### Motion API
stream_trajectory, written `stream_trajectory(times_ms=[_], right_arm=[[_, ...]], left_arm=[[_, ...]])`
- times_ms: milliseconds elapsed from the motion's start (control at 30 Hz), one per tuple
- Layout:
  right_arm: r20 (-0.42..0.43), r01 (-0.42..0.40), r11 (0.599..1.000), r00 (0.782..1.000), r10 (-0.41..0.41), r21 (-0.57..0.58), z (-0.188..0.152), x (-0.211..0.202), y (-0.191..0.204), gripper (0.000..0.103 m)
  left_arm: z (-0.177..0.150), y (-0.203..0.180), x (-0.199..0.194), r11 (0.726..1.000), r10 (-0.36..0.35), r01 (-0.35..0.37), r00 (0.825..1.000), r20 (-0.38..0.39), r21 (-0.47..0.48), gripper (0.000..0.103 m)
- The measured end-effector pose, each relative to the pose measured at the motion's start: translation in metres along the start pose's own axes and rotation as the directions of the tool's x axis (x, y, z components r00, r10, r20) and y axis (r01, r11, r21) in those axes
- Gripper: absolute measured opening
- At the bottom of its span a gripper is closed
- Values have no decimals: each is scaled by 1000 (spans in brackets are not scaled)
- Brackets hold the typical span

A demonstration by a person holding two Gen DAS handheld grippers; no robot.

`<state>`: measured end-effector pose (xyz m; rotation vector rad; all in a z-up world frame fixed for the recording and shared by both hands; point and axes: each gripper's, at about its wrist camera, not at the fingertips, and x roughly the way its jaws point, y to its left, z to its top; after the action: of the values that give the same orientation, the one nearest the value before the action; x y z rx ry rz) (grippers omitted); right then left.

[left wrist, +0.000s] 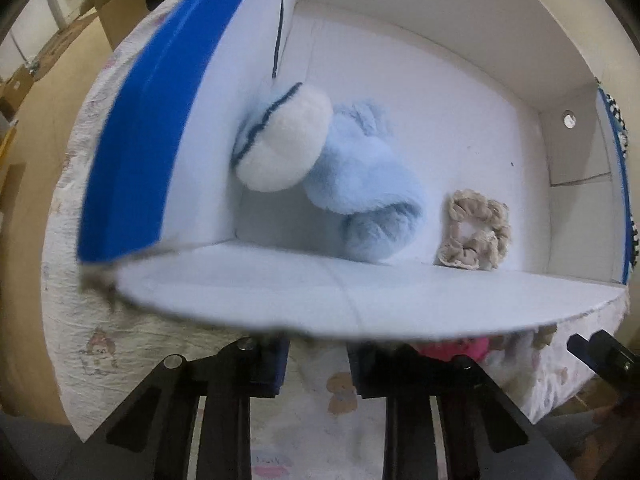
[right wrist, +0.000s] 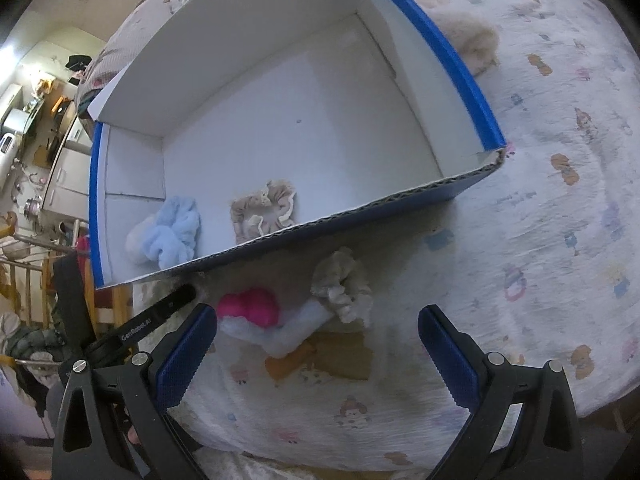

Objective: Organize soft objects
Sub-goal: 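Grasp the clear plastic bag with the left tool while the right tool grasps the white sock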

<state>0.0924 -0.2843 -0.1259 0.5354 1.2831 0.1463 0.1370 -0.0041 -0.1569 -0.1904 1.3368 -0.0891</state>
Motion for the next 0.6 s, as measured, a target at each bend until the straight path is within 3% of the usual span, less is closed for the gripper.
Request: stream_trajectory(times_ms=[200,333,400,533,600], right_arm=[[-9,-50,999,999,50,-3,-2,-3,-3,103],[2,-88,996,996,88,9,-7,-9,-6,102],[-7,-110,994,994,110,2,-9,-8,-1,91],[-72,-183,983,980,185,35,-10,6,8,52],[-115,-197,977,972,205,82,-10,18,7,50]], left_arm=[[-9,7,-16,999,-28,29,1000,9,-25,18],[-21,21,-51,997,74,-70,992,102,-45,18],[-23,29,-64,992,112,-103,985,131,-78,18],[-27,36,-69,991,115,-102,981,157,-87,18],[-27,38,-74,992,108,-97,981,162,-76,18]])
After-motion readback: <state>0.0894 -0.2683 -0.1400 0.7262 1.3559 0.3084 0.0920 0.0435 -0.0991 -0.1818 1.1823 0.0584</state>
